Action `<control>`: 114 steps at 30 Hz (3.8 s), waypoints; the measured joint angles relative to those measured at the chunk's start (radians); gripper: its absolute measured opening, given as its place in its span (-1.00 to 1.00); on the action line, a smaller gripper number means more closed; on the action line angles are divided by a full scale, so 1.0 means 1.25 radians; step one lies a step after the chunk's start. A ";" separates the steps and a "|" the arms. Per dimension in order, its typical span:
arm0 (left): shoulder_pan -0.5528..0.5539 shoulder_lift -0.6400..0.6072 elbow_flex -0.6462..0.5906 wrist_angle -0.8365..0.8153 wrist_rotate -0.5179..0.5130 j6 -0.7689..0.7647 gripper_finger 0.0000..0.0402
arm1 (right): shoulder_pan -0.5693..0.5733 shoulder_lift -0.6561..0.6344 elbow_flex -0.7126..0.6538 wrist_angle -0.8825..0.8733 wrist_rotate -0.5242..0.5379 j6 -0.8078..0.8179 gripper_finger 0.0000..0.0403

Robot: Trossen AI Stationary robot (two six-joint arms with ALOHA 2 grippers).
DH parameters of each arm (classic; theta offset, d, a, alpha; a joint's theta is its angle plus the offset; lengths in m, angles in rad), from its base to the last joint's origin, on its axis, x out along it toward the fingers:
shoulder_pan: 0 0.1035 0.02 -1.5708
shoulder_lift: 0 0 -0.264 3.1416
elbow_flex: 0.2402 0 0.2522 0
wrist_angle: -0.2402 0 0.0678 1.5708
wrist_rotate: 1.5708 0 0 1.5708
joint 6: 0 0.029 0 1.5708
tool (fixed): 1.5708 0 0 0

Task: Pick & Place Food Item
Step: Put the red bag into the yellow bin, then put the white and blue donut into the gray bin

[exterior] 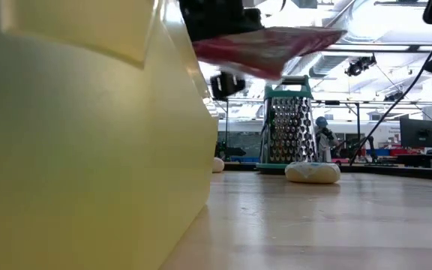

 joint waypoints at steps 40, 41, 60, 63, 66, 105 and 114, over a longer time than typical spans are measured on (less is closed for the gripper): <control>-0.410 -0.174 -0.005 -0.578 -0.502 -0.035 -0.94 | 0.024 0.000 0.000 -0.011 0.093 0.034 -0.24; -0.410 -0.160 -0.005 -0.575 -0.486 -0.024 -0.94 | 0.024 0.000 0.000 -0.012 0.096 0.034 -0.24; -0.395 -0.089 -0.005 -0.550 -0.352 0.043 -0.63 | 0.024 0.000 0.000 -0.015 0.098 0.034 -0.24; -0.392 -0.089 -0.005 -0.549 -0.353 0.043 -0.57 | 0.024 0.000 0.000 -0.016 0.098 0.034 -0.24; -0.393 -0.089 -0.005 -0.545 -0.352 0.044 -0.54 | 0.024 0.000 0.000 -0.017 0.098 0.034 -0.24; -0.334 -0.131 -0.005 -0.538 -0.624 0.129 -0.53 | 0.024 0.000 0.000 -0.030 0.098 0.003 -0.24; -0.273 -0.131 -0.005 -0.518 -0.664 0.194 -0.53 | -0.090 0.001 0.000 -0.030 0.014 -0.194 -0.24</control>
